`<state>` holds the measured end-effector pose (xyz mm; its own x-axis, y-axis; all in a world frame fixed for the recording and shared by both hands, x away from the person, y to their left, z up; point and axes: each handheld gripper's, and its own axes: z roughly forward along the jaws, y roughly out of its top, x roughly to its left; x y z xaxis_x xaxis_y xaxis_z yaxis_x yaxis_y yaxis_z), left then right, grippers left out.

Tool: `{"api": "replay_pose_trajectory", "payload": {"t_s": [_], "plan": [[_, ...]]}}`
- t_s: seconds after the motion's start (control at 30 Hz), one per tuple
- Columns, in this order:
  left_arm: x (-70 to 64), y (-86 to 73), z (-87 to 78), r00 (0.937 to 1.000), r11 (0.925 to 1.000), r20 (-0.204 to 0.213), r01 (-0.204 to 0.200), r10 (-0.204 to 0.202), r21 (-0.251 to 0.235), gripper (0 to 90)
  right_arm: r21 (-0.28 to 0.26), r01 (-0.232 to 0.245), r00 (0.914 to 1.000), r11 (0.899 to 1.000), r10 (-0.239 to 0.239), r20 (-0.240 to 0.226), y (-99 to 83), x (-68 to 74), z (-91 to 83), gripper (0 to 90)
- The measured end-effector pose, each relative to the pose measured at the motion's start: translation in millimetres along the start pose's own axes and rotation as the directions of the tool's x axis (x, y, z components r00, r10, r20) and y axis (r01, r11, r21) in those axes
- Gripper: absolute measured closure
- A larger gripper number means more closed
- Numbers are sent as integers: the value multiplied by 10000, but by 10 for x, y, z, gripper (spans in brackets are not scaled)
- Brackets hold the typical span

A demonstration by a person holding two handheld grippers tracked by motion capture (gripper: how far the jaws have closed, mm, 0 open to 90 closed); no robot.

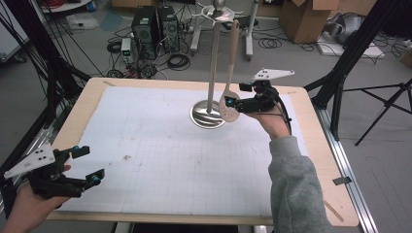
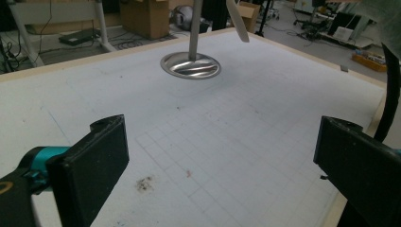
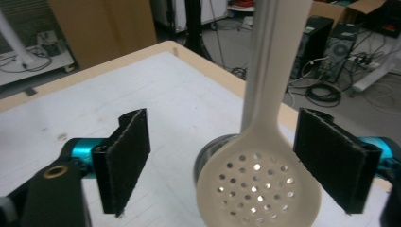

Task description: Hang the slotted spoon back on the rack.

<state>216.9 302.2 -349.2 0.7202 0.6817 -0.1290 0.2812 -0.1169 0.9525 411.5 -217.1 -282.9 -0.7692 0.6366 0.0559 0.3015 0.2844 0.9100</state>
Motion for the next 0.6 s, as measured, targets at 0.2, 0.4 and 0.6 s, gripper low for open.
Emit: {"api": "replay_pose_trajectory", "payload": {"t_s": [0.2, 0.4, 0.6], "plan": [[-22, 62, 54, 10000, 9978, 22, -6, 8, -656, 44, -341, 205, 9978, 9992, -226, -627, -115, 146, -156, 146], [-27, 81, 25, 9999, 9978, -77, -83, 78, -662, 44, -457, 167, 9978, 9988, -196, -634, -230, 200, -237, 142], [-41, 78, 101, 9999, 9983, -31, -129, 127, -573, 44, -715, 137, 9962, 9973, -198, -846, -425, 280, -382, 116]]}}
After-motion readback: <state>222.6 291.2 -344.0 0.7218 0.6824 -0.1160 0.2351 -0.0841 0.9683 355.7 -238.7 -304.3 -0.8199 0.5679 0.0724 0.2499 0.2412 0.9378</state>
